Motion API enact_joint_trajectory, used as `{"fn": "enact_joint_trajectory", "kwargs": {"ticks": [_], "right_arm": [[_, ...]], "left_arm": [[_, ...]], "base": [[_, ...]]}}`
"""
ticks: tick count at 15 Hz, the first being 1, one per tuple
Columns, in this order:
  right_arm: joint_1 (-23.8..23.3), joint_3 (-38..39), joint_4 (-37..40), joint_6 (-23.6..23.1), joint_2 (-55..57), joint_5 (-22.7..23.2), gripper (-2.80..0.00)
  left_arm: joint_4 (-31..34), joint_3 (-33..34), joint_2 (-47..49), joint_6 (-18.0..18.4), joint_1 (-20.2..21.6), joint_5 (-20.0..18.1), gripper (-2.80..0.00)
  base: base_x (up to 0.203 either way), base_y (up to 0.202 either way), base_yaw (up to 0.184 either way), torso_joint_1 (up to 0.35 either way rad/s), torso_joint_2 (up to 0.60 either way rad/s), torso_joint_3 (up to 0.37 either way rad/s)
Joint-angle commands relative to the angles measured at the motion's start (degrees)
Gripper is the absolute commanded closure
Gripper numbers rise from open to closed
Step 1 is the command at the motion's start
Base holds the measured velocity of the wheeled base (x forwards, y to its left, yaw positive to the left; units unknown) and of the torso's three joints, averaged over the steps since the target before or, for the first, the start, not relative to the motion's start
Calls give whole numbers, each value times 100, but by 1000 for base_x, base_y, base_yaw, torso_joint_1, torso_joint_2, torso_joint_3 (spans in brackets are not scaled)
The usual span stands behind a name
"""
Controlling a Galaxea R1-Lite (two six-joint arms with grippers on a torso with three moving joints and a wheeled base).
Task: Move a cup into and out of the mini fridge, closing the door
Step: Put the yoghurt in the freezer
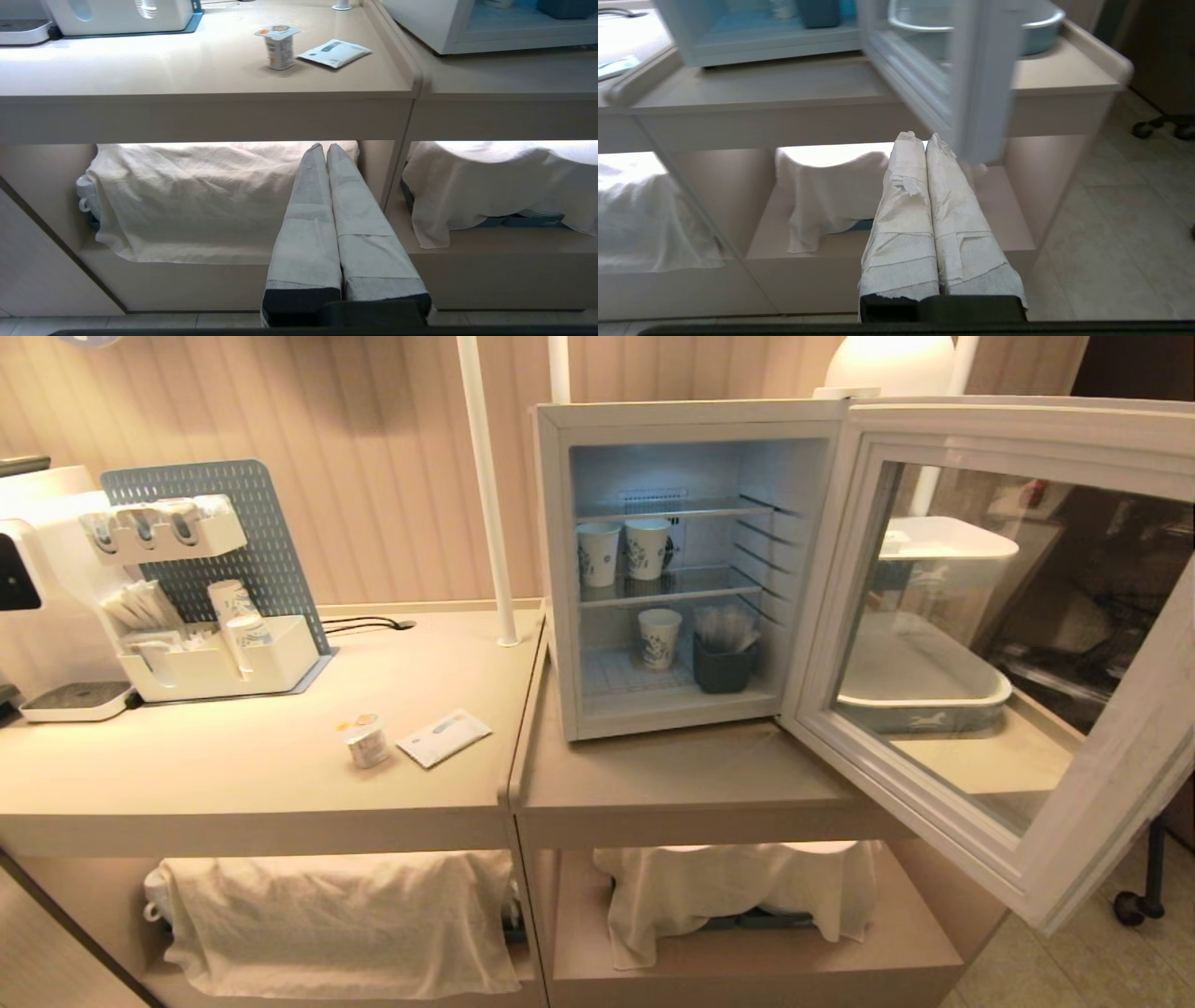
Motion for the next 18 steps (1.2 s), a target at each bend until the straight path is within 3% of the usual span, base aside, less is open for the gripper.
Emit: {"fn": "enact_joint_trajectory", "kwargs": {"ticks": [1,18], "right_arm": [[4,0,-3,-1,6,1,0],[4,0,-3,-1,6,1,0]], "left_arm": [[4,9,2,-13,0,2,0],[4,0,11,-40,0,2,0]], "base": [[0,190,2,1,2,0],[0,189,1,2,4,2]]}}
